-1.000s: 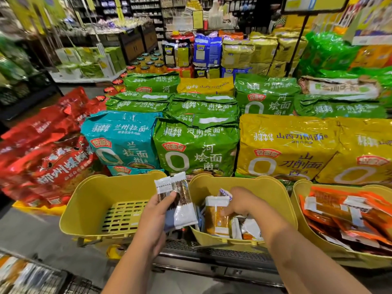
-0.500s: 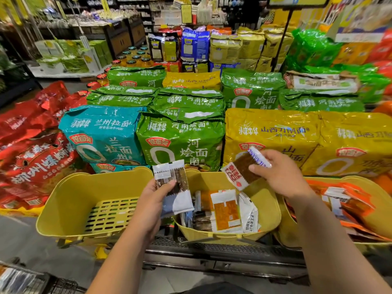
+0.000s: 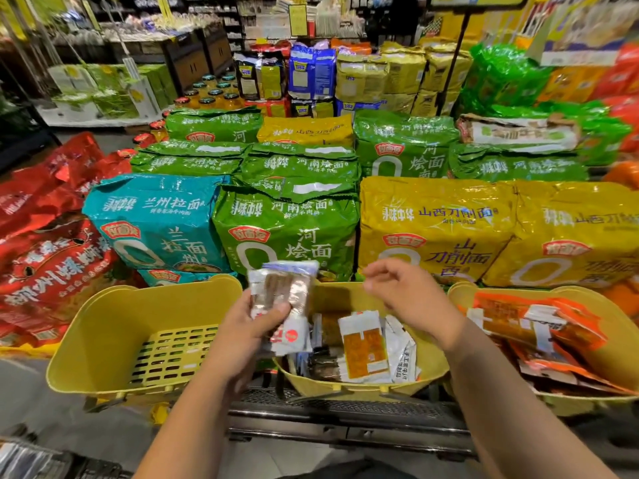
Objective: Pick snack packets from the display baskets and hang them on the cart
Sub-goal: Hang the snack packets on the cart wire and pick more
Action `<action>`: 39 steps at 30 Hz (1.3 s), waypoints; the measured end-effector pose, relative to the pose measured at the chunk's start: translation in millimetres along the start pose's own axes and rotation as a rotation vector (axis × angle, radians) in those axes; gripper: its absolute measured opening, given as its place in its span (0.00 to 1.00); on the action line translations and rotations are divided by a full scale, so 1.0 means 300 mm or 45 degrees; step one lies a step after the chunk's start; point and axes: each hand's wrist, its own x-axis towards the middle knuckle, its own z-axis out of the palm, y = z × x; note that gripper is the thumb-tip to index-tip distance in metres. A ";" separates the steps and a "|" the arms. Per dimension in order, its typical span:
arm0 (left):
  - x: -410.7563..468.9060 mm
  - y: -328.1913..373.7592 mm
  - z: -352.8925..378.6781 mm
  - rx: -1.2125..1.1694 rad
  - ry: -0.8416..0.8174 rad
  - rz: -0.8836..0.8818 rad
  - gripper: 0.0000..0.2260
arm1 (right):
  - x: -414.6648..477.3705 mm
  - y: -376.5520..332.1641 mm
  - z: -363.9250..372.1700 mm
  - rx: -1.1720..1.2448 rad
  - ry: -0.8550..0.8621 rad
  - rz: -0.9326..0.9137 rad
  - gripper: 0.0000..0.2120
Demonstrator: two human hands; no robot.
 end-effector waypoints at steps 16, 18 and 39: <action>-0.019 -0.029 -0.051 -0.109 0.271 -0.033 0.08 | 0.101 0.136 0.038 -0.732 -0.150 0.164 0.13; -0.014 -0.042 -0.045 -0.111 0.258 -0.036 0.08 | 0.109 0.134 0.033 -0.603 -0.056 0.166 0.15; -0.001 -0.021 -0.081 0.015 0.292 0.003 0.10 | 0.198 0.119 0.260 -1.292 -0.723 0.008 0.29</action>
